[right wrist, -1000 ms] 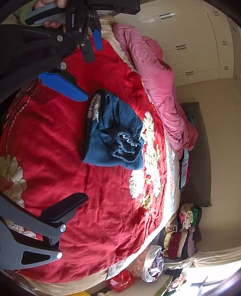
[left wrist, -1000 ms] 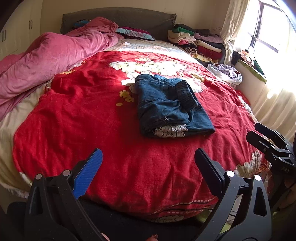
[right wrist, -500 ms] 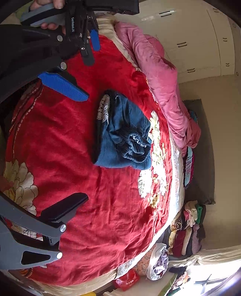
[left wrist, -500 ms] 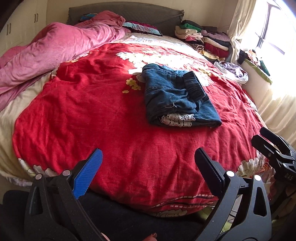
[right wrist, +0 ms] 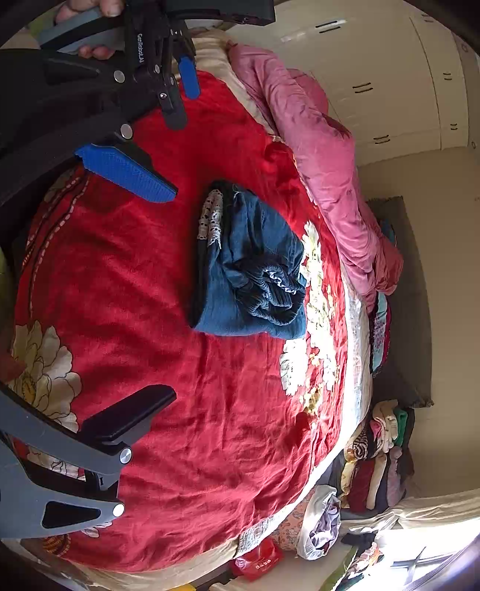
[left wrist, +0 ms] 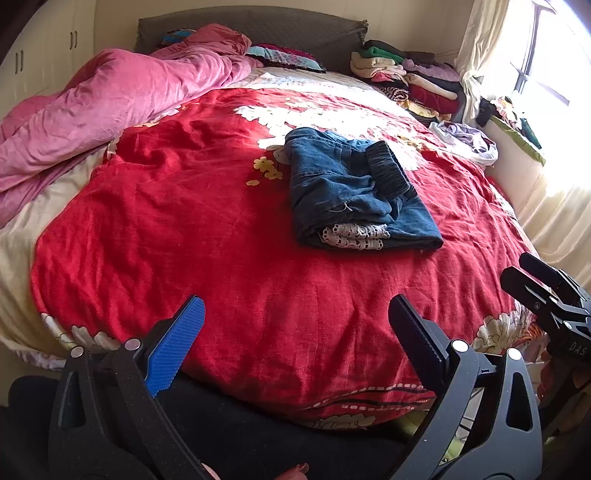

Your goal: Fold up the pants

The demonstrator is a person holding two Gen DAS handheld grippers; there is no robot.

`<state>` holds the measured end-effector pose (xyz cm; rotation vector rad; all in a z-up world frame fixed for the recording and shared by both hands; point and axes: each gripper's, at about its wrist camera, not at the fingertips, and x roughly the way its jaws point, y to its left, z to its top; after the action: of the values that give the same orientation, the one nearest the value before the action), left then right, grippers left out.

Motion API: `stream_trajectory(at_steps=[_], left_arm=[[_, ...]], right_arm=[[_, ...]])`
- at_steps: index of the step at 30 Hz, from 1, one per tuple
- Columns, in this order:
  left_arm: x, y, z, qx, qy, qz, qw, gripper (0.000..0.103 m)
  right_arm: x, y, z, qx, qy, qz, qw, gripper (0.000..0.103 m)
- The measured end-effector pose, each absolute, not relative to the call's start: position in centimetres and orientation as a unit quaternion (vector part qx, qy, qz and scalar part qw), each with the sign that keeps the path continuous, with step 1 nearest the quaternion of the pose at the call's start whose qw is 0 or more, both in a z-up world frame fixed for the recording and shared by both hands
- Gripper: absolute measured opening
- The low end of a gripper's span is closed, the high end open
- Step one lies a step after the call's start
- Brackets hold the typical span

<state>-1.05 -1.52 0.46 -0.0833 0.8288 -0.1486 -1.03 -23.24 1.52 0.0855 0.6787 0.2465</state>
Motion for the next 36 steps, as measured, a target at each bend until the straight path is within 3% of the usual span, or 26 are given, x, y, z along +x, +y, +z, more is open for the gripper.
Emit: stream_trajectory(at_steps=[36], left_arm=[[-1.05, -1.44, 0.61, -0.025, 0.409, -0.056, 0.911, 0.093]], right_arm=[[-0.71, -22.99, 1.37, 0.040, 0.339, 0.122, 0.932, 0.099]])
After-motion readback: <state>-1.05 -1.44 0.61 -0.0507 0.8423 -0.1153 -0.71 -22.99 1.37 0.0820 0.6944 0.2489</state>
